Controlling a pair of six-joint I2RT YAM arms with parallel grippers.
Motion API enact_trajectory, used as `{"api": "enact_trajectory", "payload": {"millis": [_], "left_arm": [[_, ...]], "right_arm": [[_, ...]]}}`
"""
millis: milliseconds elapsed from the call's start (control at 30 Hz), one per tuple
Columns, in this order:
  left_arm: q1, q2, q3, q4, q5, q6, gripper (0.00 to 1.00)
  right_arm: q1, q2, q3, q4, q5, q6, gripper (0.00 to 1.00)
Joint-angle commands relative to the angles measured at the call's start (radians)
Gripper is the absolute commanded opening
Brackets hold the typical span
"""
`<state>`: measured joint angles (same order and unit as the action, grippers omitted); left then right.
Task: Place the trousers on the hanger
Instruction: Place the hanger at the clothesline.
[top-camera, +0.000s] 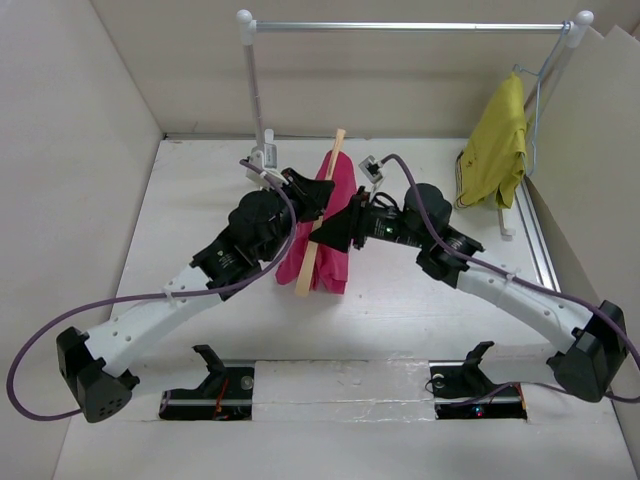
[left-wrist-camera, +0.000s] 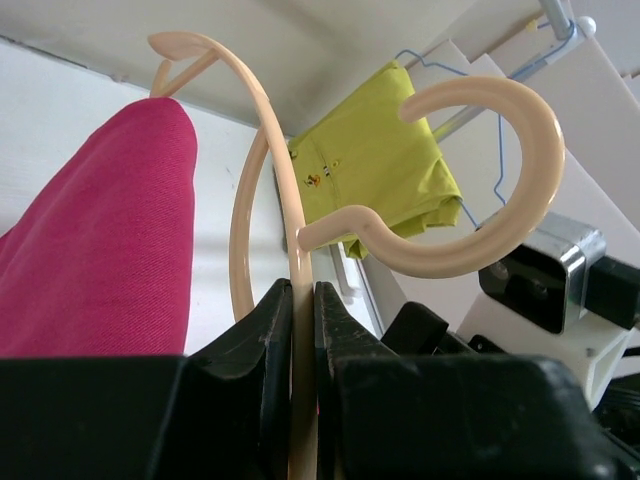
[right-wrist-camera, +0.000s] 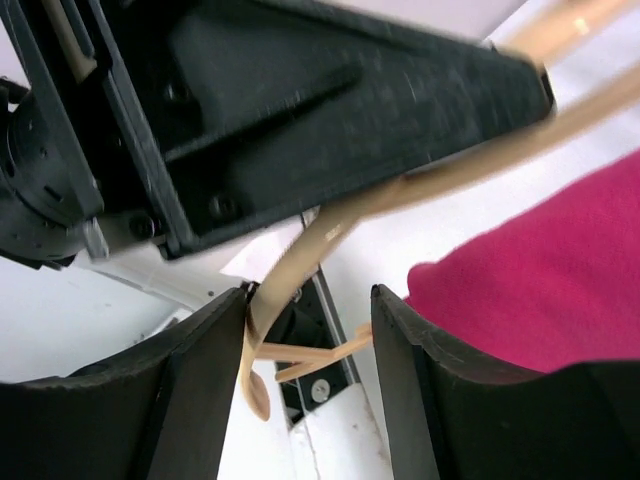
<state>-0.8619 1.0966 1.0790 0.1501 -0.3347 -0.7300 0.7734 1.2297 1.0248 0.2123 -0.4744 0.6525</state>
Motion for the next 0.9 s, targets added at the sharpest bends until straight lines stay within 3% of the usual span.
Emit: {"api": "enact_trajectory", "payload": {"millis": [0, 233, 433, 533, 600, 700, 733, 767, 833, 867], "left_arm": [[0.001, -0.07, -0.007, 0.259, 0.029, 0.012, 0.0], [0.001, -0.079, -0.057, 0.313, 0.039, -0.019, 0.0], [0.001, -0.086, -0.074, 0.336, 0.026, -0.022, 0.0], [0.001, -0.09, -0.083, 0.35, 0.026, -0.026, 0.0], [0.001, -0.09, -0.077, 0.341, 0.028, -0.031, 0.0], [0.001, -0.087, -0.056, 0.303, 0.025, -0.017, 0.0], [0.001, -0.086, -0.029, 0.269, 0.022, 0.006, 0.08], [0.001, -0.086, -0.028, 0.269, 0.022, 0.006, 0.08], [0.001, -0.08, -0.002, 0.243, 0.036, 0.038, 0.2], [0.001, -0.08, 0.019, 0.238, 0.045, 0.053, 0.33]], "right_arm": [[-0.003, 0.022, 0.08, -0.06, -0.05, -0.08, 0.58], [-0.046, 0.042, 0.096, -0.103, -0.101, -0.093, 0.52], [-0.056, 0.034, 0.072, -0.062, -0.11, -0.071, 0.21], [-0.066, 0.013, 0.005, 0.082, -0.099, -0.007, 0.04], [-0.066, -0.012, -0.058, 0.22, -0.08, 0.059, 0.0], [-0.078, -0.045, -0.06, 0.259, -0.064, 0.076, 0.0], [-0.1, -0.064, -0.04, 0.237, -0.069, 0.069, 0.0], [-0.1, -0.064, -0.04, 0.237, -0.069, 0.068, 0.0], [-0.131, -0.078, -0.006, 0.204, -0.072, 0.064, 0.0], [-0.143, -0.082, 0.004, 0.19, -0.072, 0.058, 0.0]]}}
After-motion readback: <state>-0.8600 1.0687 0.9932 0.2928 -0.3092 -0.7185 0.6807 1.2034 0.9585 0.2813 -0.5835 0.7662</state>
